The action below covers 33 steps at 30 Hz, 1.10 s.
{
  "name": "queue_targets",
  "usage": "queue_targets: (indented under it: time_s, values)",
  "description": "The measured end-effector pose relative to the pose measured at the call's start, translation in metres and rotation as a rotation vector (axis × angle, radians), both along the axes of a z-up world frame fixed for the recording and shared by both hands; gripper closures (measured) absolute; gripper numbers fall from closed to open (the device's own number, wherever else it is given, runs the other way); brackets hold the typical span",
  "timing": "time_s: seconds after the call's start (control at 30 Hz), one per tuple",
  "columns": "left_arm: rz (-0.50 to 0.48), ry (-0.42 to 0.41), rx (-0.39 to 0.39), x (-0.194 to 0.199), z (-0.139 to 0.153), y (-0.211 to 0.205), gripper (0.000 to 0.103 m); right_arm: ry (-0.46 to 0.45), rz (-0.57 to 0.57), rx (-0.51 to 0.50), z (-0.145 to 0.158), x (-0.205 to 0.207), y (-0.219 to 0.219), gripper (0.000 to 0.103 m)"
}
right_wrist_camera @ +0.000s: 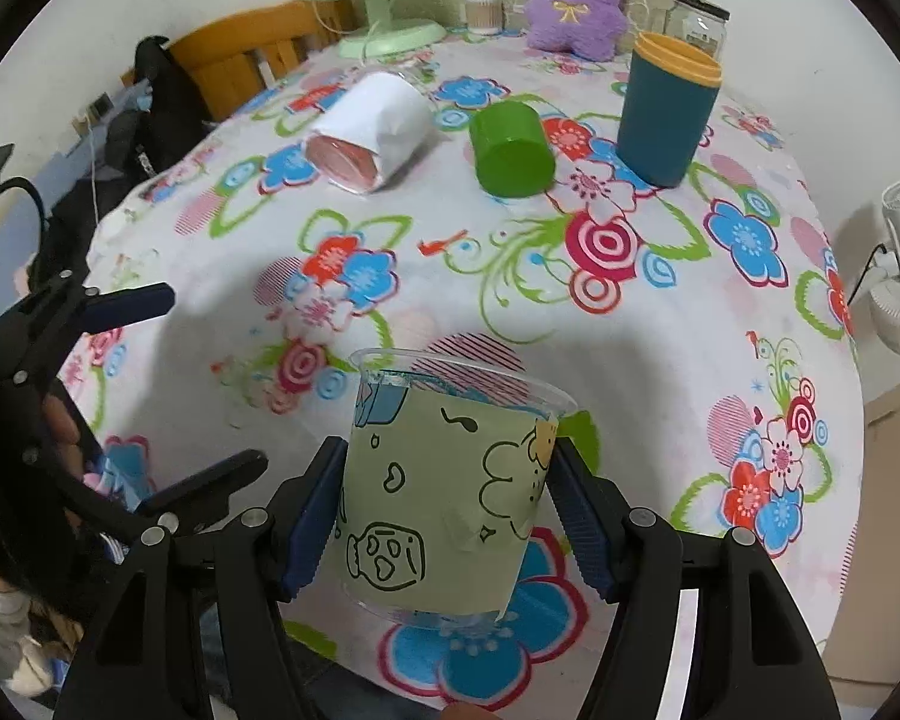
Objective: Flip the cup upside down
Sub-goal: 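Lift the green-sleeved cup with the right gripper and carry it back, then lower the cup onto the table and open the right gripper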
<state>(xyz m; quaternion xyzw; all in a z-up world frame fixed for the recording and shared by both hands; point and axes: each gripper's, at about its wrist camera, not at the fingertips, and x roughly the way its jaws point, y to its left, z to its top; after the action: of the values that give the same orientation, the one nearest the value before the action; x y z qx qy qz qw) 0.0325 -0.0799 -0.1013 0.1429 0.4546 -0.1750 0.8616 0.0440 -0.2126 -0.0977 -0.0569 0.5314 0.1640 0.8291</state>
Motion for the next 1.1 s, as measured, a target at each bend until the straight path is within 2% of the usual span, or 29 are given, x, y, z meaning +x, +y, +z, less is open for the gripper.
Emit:
queue_targets:
  time_s: [0.3, 0.43, 0.5, 0.67, 1.1]
  values:
    - [0.012, 0.011, 0.019, -0.002, -0.009, -0.001, 0.000, 0.052, -0.009, 0.028, -0.017, 0.015, -0.006, 0.033]
    - [0.029, 0.012, 0.011, -0.001, -0.008, 0.003, 0.000, 0.059, -0.022, 0.046, -0.020, 0.020, -0.009, 0.028]
    - [0.037, 0.015, 0.008, 0.000, -0.008, 0.005, 0.000, 0.047, -0.017, 0.050, -0.016, 0.019, -0.009, 0.019]
    - [0.043, 0.022, -0.011, 0.001, -0.005, 0.005, 0.000, 0.003, -0.006, 0.046, -0.003, 0.014, -0.008, 0.012]
    - [0.060, 0.065, -0.125, -0.003, 0.014, -0.015, 0.000, -0.108, -0.045, 0.085, 0.036, -0.006, -0.048, 0.009]
